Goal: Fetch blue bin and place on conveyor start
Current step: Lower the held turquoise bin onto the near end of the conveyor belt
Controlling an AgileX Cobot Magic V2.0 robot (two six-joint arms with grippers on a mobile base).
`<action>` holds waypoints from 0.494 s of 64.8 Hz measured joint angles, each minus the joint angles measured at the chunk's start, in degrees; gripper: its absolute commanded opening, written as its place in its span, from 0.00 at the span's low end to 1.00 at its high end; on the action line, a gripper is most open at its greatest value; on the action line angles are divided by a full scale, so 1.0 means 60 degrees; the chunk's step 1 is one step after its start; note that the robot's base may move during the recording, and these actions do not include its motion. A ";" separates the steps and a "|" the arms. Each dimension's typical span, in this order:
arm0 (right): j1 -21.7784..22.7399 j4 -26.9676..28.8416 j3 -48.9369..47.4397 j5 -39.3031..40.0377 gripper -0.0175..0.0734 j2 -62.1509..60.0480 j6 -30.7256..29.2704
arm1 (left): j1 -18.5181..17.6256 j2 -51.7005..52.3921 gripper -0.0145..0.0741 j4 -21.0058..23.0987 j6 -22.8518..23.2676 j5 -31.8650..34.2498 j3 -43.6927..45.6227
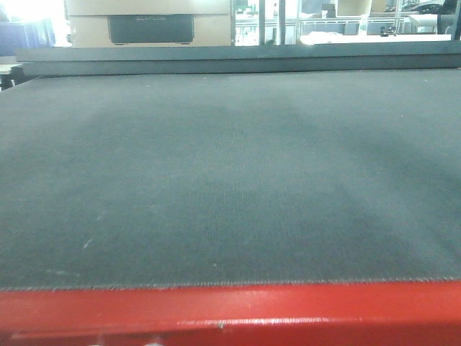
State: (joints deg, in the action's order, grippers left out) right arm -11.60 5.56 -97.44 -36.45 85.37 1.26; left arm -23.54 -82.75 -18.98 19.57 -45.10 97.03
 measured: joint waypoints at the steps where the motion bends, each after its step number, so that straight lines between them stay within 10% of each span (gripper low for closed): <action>1: 0.0000 0.0000 0.0000 0.0000 0.02 0.0000 0.0000 | 0.0000 0.0000 0.04 0.0000 0.0000 0.0000 0.0000; 32: 0.0000 0.0000 0.0000 0.0000 0.02 0.0000 0.0000 | 0.0000 0.0000 0.04 0.0000 0.0000 0.0000 0.0000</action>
State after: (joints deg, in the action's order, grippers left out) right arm -11.60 5.56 -97.44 -36.45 85.37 1.26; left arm -23.54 -82.75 -18.98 19.57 -45.10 97.03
